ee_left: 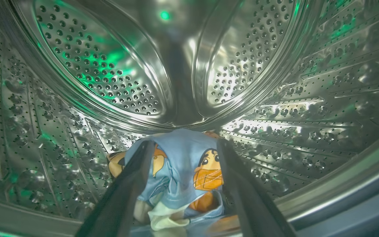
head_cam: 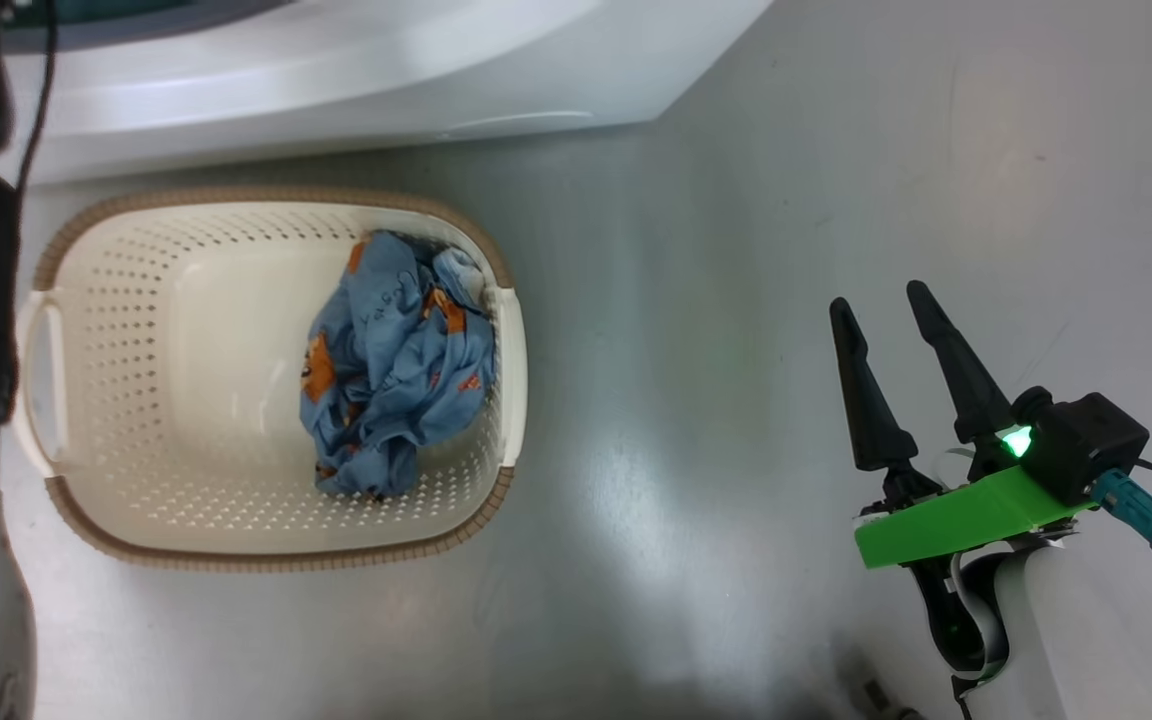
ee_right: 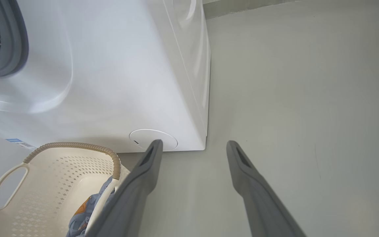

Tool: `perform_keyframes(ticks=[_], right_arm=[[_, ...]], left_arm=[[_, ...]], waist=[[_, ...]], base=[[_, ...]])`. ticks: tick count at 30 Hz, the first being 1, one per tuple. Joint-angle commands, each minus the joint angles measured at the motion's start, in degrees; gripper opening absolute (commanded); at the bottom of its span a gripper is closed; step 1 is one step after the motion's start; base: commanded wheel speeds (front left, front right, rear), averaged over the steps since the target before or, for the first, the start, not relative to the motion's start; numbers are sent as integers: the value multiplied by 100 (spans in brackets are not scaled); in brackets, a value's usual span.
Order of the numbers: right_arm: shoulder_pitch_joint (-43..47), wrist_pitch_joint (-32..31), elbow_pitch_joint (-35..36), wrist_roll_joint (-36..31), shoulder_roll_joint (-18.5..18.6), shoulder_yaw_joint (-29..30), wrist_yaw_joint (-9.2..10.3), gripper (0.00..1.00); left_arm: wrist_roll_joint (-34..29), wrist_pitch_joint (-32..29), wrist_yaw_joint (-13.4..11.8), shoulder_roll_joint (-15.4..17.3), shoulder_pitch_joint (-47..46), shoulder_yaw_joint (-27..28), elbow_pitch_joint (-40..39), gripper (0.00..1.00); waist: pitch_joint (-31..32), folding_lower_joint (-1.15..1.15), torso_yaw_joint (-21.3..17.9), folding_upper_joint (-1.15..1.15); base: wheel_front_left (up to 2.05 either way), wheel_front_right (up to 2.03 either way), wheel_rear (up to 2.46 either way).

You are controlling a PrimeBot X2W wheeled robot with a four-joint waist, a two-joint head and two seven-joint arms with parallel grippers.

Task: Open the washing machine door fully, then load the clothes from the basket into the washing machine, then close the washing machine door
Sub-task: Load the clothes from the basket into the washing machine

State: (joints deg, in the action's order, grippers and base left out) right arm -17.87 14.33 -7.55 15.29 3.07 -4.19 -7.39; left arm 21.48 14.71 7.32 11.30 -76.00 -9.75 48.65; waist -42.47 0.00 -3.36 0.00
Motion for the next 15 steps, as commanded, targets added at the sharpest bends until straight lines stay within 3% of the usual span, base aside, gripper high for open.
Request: perform_keyframes(ticks=[1, 15], right_arm=[[80, 67, 78, 14, -19, -97, -10, 100], [236, 67, -86, -108, -19, -33, -10, 100]], left_arm=[[-37, 29, -7, 231, 187, 147, -206, 100], [-194, 29, -5, -64, 1294, 390, -788, 100]], waist=[[163, 0, 83, 0], [950, 0, 325, 0]], base=[[0, 0, 0], [0, 0, 0]])
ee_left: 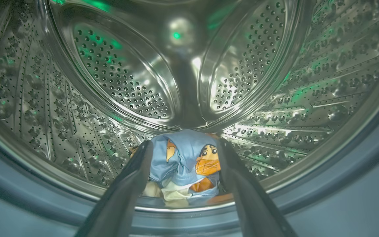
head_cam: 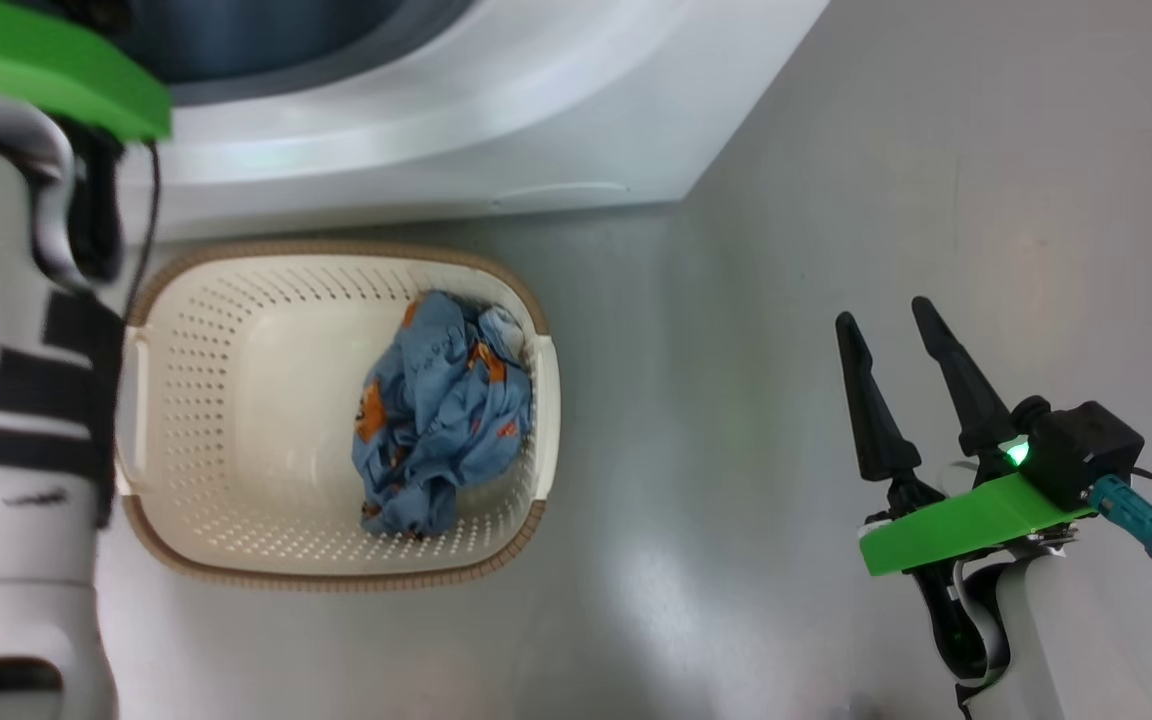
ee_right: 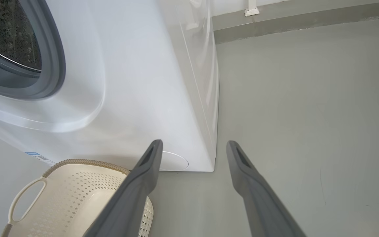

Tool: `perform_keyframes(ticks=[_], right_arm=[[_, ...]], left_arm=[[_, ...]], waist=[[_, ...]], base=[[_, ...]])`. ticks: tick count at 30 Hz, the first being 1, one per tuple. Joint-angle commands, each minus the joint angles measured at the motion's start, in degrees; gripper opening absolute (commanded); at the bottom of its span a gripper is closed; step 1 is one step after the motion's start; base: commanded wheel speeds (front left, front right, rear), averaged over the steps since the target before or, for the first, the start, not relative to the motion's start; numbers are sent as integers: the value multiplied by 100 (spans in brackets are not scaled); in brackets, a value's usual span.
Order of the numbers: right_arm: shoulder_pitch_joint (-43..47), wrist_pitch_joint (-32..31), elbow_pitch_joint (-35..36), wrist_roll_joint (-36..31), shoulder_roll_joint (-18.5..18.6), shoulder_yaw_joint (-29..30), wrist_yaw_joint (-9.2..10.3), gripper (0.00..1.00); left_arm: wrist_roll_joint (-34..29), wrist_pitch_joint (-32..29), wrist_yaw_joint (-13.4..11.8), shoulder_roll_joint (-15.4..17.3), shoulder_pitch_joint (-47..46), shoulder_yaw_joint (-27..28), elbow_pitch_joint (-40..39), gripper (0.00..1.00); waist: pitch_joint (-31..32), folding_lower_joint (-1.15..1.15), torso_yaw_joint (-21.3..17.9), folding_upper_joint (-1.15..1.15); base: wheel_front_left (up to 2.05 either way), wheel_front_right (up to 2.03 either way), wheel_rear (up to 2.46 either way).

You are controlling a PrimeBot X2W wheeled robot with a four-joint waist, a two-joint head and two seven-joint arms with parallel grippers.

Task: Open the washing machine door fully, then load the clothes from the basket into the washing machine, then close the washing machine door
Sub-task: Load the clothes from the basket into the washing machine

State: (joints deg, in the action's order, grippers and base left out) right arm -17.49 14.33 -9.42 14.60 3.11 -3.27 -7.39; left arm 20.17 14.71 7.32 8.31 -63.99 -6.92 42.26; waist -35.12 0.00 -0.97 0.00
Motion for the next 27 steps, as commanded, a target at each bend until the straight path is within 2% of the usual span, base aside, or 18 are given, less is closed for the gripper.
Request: perform_keyframes(ticks=[1, 16, 27], right_arm=[[217, 67, 74, -30, -24, -125, -10, 100], [743, 67, -112, -8, -24, 65, -10, 100], [1163, 67, -6, -190, -24, 170, -10, 100]], left_arm=[[-88, 29, -4, 213, 198, 114, -195, 100], [-319, 29, -30, 32, 1808, 361, -1096, 100], [-386, 29, -193, -27, 3194, 593, -2091, 100]], waist=[[302, 0, 93, 0], [1565, 0, 281, 0], [2341, 0, 283, 0]], base=[[0, 0, 0], [0, 0, 0], [0, 0, 0]])
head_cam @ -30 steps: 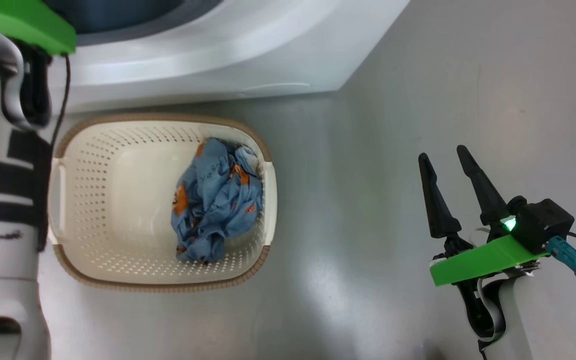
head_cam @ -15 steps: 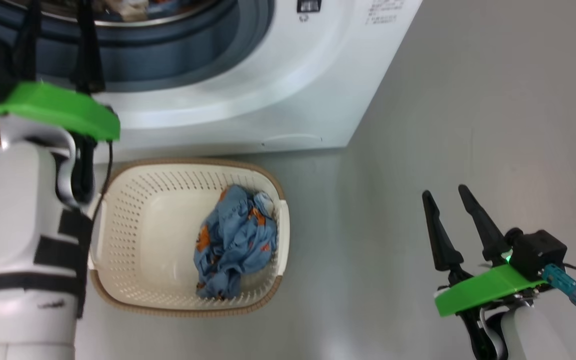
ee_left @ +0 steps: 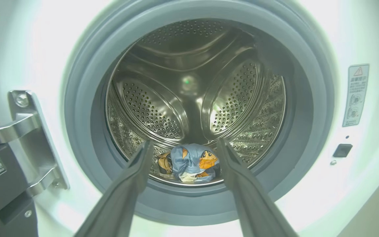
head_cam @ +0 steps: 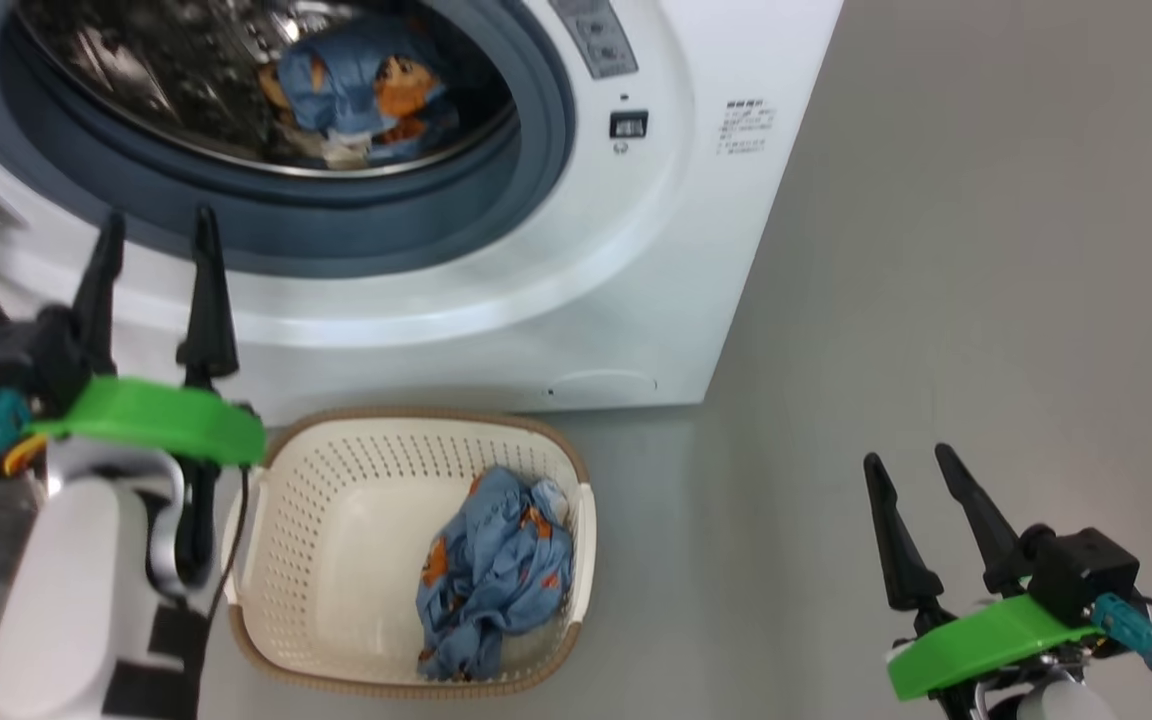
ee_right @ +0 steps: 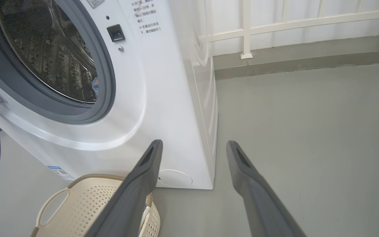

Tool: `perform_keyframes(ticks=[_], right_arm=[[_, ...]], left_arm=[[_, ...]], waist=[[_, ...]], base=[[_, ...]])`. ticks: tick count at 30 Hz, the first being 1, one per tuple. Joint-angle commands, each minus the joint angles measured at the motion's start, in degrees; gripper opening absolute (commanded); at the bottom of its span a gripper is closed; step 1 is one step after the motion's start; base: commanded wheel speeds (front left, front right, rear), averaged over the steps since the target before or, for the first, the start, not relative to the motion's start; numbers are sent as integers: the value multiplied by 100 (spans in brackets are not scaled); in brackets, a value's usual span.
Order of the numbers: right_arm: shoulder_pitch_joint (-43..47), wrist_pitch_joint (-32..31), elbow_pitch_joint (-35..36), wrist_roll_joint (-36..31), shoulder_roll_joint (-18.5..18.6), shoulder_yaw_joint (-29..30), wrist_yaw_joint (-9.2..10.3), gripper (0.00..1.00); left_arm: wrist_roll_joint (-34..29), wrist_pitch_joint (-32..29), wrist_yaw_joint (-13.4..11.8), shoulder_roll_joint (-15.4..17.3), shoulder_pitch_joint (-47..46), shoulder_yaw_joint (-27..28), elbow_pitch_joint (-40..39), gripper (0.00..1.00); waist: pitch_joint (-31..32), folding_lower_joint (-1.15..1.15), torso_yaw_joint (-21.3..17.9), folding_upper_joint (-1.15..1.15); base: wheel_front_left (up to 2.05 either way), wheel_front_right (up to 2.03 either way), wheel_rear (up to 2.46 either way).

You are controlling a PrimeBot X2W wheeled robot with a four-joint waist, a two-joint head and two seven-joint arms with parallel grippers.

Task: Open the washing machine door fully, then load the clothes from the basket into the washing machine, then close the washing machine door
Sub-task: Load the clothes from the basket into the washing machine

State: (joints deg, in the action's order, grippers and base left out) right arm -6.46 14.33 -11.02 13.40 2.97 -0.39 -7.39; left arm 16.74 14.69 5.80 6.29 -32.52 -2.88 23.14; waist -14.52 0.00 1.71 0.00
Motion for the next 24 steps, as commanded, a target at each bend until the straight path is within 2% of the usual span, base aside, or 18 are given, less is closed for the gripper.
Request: perform_keyframes(ticks=[1, 10, 24], right_arm=[[101, 67, 168, -76, -10, -117, -10, 100], [329, 67, 319, -174, -10, -75, -10, 100], [715, 67, 536, -292, -10, -32, -10, 100]], left_arm=[[-63, 30, -61, 181, 186, 199, -284, 100], [-179, 30, -265, 227, 1332, 325, -1054, 100], [-308, 30, -509, 18, 3066, 542, -2028, 100]], waist=[[350, 0, 7, 0], [715, 0, -80, 0], [1204, 0, -110, 0]], base=[[0, 0, 0], [0, 0, 0], [0, 0, 0]])
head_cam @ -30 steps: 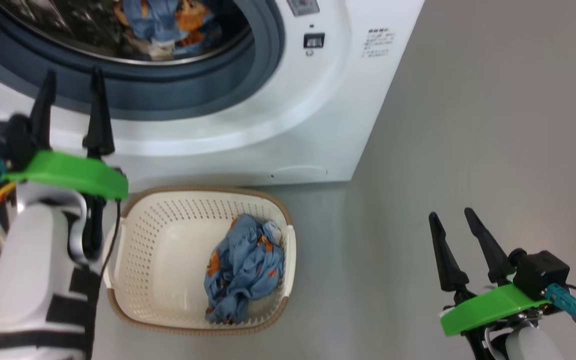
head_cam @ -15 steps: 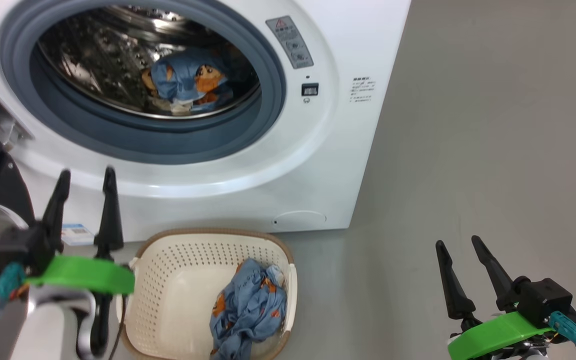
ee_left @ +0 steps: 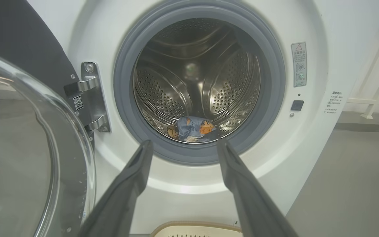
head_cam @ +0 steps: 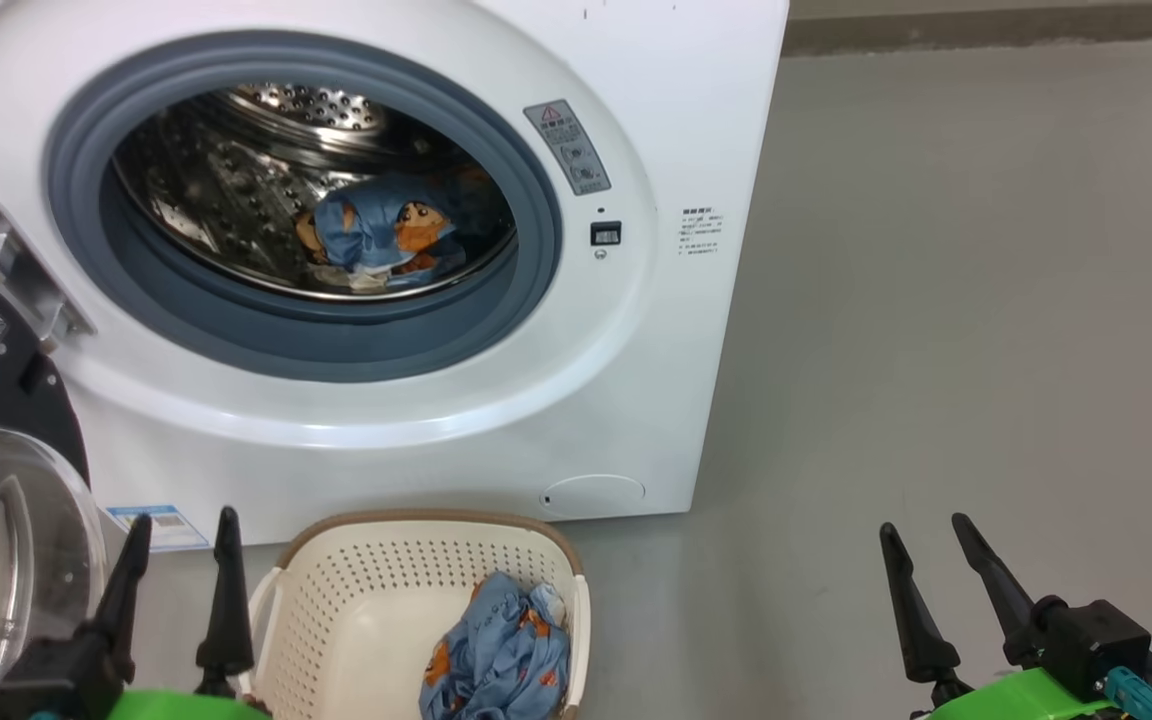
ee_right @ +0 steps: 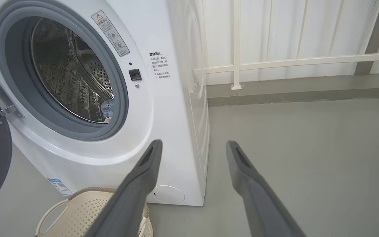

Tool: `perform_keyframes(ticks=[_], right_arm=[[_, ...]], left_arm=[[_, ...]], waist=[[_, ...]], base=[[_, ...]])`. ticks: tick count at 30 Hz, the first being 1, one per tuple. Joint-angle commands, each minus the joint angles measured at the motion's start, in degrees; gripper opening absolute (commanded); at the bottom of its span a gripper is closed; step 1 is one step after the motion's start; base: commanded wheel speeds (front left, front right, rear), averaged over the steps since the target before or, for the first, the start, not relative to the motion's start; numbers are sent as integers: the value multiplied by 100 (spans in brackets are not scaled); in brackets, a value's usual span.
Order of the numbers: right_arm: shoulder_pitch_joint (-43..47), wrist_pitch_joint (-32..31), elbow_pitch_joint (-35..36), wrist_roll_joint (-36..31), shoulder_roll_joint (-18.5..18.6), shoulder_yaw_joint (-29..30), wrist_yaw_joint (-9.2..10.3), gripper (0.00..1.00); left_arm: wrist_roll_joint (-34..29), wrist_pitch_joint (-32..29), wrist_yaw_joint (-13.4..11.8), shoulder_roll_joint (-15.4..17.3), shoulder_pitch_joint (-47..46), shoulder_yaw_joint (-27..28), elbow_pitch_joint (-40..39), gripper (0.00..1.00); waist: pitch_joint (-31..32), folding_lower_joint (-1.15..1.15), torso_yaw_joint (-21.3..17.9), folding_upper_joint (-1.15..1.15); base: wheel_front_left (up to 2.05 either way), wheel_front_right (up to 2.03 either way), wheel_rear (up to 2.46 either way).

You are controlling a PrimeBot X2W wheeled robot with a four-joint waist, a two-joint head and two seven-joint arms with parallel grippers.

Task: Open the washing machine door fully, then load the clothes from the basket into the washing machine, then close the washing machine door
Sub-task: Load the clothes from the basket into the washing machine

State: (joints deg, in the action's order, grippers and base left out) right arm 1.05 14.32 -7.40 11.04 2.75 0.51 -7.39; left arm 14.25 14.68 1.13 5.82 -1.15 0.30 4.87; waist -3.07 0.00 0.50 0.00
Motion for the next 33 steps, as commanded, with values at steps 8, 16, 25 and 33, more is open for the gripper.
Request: perform_keyframes(ticks=[8, 16, 25, 33], right_arm=[[200, 68, 323, -163, 12, 14, -10, 100], [267, 68, 409, -223, 12, 38, -10, 100], [278, 68, 447, -224, 12, 63, -10, 100], [285, 68, 422, -211, 12, 93, -10, 100]], left_arm=[[-285, 32, -137, -67, 589, 260, -569, 100], [-389, 32, -142, -174, 910, 207, -574, 100], [-412, 32, -169, -242, 1016, 187, -583, 100], [-383, 32, -153, -267, 1026, 204, -540, 100]], waist=[[169, 0, -1, 0], [185, 0, -37, 0], [155, 0, 19, 0], [170, 0, 71, 0]], base=[[0, 0, 0], [0, 0, 0], [0, 0, 0], [0, 0, 0]])
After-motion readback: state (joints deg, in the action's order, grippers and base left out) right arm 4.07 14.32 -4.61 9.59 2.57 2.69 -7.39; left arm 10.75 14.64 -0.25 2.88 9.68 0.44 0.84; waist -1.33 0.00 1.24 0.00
